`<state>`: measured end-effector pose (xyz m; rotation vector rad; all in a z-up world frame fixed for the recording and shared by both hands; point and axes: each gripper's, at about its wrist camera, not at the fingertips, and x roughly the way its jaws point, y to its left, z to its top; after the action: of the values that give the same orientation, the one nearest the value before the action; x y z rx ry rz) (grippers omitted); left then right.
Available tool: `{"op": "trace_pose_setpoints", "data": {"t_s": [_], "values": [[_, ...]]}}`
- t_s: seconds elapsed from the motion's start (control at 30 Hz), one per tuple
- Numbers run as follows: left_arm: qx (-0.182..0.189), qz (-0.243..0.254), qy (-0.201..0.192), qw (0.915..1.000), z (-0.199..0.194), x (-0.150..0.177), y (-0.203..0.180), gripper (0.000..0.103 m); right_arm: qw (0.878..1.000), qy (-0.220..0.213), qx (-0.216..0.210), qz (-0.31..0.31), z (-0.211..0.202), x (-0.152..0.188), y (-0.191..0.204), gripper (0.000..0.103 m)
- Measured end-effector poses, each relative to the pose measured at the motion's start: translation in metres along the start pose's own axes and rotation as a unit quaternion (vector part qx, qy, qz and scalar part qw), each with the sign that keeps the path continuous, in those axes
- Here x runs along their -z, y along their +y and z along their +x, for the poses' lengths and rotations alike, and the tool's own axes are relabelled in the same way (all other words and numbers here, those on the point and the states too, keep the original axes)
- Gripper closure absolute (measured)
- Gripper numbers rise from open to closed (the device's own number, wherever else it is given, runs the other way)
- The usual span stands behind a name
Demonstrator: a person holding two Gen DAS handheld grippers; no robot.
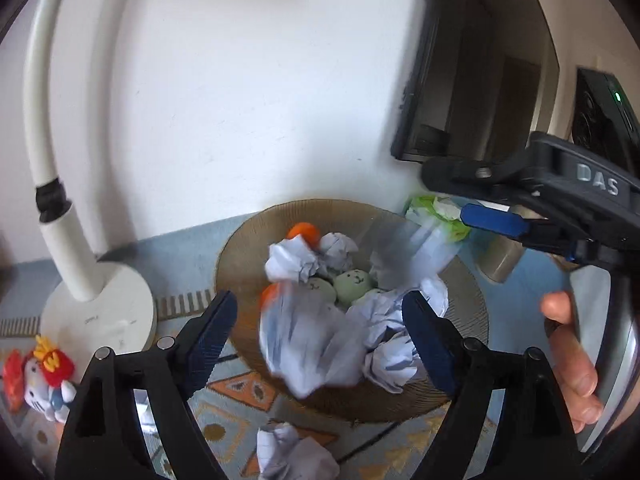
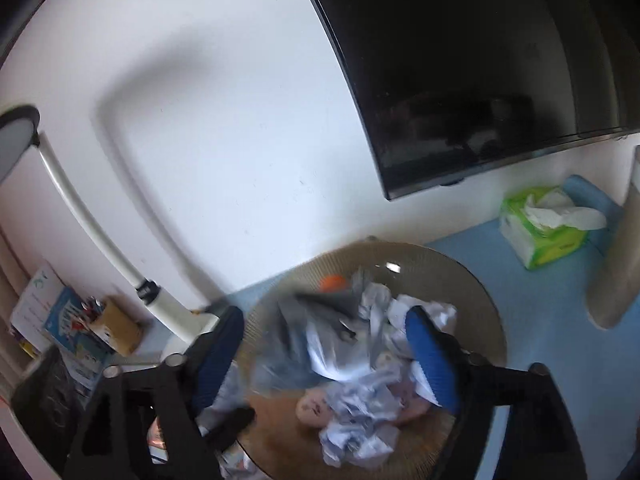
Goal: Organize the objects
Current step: 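Carry both paper balls over the amber bowl and open both tools, then move both open tools back toward the plaid cloth and paper balls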
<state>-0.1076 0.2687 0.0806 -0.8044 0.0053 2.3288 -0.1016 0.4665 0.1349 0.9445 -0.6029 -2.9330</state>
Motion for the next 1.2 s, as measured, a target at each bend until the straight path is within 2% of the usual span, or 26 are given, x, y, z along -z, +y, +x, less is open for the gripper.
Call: {"op": "trace_pose_setpoints", "data": {"t_s": [0.1,0.23,0.3,0.5,0.6,0.63,0.67,0.7,0.77,0.83,0.9,0.97,1.03,1.1,1.17,1.2], "values": [[0.005,0.001,0.003,1.0,-0.013,0.007,0.005,0.02,1.0,0.006,-0.021,0.018,-0.003,0.005,-0.008,0.021],[0.001,-0.003,0.011,0.9999,-0.039,0.018,0.009,0.02,0.998,0.024,-0.043,0.04,-0.013,0.027,-0.018,0.021],[-0.01,-0.007,0.003,0.9999,-0.06,0.025,0.013,0.02,0.997,0.035,-0.057,0.044,-0.023,0.039,-0.016,0.021],[-0.051,-0.047,-0.021,0.9974,-0.134,0.051,0.046,0.019,0.997,0.046,-0.062,0.023,-0.053,0.069,0.007,0.021],[-0.085,-0.08,-0.039,0.9924,-0.174,0.066,0.068,0.017,0.996,0.053,-0.071,0.012,-0.064,0.083,0.027,0.021],[-0.105,-0.089,-0.047,0.9894,-0.188,0.074,0.077,0.005,0.996,0.053,-0.073,0.008,-0.065,0.086,0.032,0.021],[-0.138,-0.096,-0.056,0.9841,-0.201,0.083,0.084,0.0,0.996,0.054,-0.076,0.002,-0.067,0.092,0.041,0.021],[-0.177,-0.104,-0.065,0.9765,-0.21,0.093,0.089,0.001,0.996,0.056,-0.076,-0.005,-0.068,0.1,0.049,0.02],[-0.268,-0.13,-0.067,0.9523,-0.224,0.126,0.107,0.001,0.996,0.063,-0.063,-0.013,-0.065,0.122,0.06,0.011],[-0.299,-0.134,-0.046,0.9438,-0.226,0.157,0.121,0.001,0.996,0.074,-0.03,-0.036,-0.053,0.16,0.07,0.011],[-0.302,-0.131,-0.022,0.9441,-0.223,0.173,0.129,0.001,0.996,0.066,-0.009,-0.063,-0.043,0.191,0.076,0.011],[-0.293,-0.14,-0.018,0.9455,-0.225,0.185,0.135,0.001,0.995,0.051,0.013,-0.088,-0.038,0.208,0.08,0.011],[-0.287,-0.155,-0.029,0.9447,-0.227,0.192,0.14,0.001,0.994,0.037,0.026,-0.095,-0.038,0.21,0.08,0.011],[-0.277,-0.181,-0.016,0.9435,-0.226,0.196,0.148,0.001,0.994,0.021,0.044,-0.102,-0.04,0.211,0.079,0.011],[-0.274,-0.207,-0.014,0.9391,-0.228,0.201,0.157,0.001,0.991,0.004,0.075,-0.112,-0.039,0.217,0.077,0.01],[-0.273,-0.223,-0.017,0.9357,-0.231,0.204,0.162,0.001,0.989,0.011,0.097,-0.113,-0.034,0.22,0.076,0.01]]}}
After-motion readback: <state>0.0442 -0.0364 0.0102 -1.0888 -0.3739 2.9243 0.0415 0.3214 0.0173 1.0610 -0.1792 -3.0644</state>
